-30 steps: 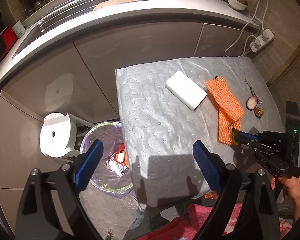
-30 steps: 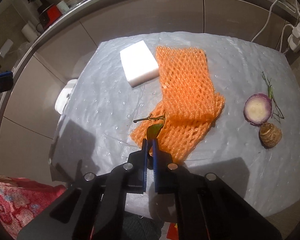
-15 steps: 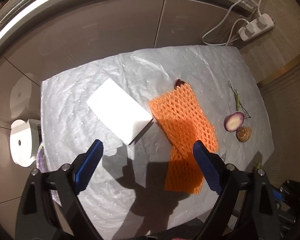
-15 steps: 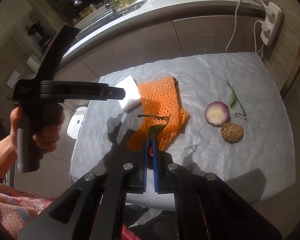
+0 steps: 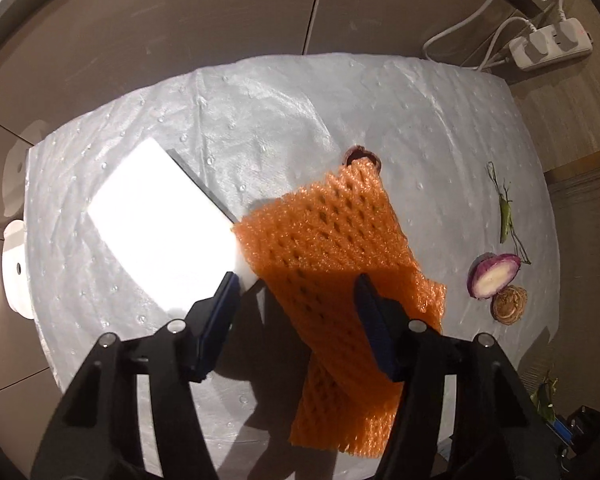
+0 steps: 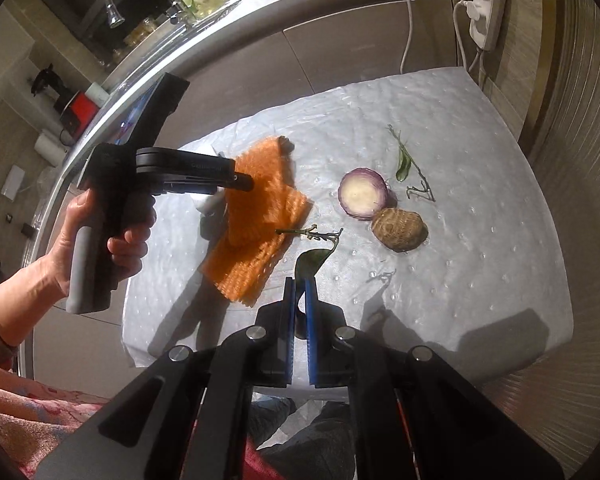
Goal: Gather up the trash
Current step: 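Reach the left tool to the orange foam net while the right tool holds the leaf, then carry the orange foam net into the bin and open left tool while right holds leaf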
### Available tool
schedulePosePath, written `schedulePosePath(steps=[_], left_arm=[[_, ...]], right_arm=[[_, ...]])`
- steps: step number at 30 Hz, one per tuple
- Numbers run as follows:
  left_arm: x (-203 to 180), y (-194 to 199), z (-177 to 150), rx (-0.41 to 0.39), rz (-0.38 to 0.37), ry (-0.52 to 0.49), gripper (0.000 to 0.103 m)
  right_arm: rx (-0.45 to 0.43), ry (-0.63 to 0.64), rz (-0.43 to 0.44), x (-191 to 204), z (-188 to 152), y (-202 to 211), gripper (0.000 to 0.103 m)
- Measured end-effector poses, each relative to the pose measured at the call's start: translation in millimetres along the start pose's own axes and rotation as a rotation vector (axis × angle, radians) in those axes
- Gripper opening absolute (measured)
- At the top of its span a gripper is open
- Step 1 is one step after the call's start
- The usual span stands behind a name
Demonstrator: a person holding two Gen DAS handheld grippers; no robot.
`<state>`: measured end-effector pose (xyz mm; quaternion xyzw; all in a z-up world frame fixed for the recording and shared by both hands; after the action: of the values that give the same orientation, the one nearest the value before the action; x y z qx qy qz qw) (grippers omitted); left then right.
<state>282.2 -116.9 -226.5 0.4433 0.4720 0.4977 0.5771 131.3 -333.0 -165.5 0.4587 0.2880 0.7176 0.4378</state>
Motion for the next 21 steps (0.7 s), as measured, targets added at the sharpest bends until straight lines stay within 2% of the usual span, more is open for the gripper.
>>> schedulePosePath(steps=[1, 2, 3, 5, 12, 17, 21], left_arm=[[-1, 2, 0, -0.006, -0.022, -0.016, 0.011], [-2, 3, 1, 0.017, -0.056, -0.032, 0.006], [-2, 5, 0, 0.019, -0.085, -0.033, 0.006], [0, 20, -2, -0.034, -0.073, -0.038, 0.006], [17, 76, -10, -0.137, -0.134, -0.056, 0.006], [53, 126, -30, -0.221, -0.146, -0.047, 0.006], [102, 159, -58, -0.275, -0.112, -0.002, 0.006]], right_arm=[[-0.004, -0.002, 0.002, 0, 1, 1, 0.006], [-0.007, -0.003, 0.003, -1, 2, 0, 0.006], [-0.011, -0.004, 0.006, -1, 4, 0, 0.006], [-0.017, 0.001, 0.008, 0, 6, 0, 0.006], [-0.042, 0.025, 0.019, 15, 18, -2, 0.006], [-0.048, 0.084, 0.037, 46, 27, -5, 0.006], [-0.043, 0.152, 0.067, 84, 35, -15, 0.006]])
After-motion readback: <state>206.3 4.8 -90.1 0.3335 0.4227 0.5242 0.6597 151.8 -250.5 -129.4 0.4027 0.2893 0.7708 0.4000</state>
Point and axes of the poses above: each gripper's, at about its wrist camera, not at the fingertips, and y roughly against the way its jaws point, x to its left, z to its top, the point moved 1 cm from there along -y, roughly the way its jaws point, and after that the axes turned 1 degree about z, right-handed, at the moved point
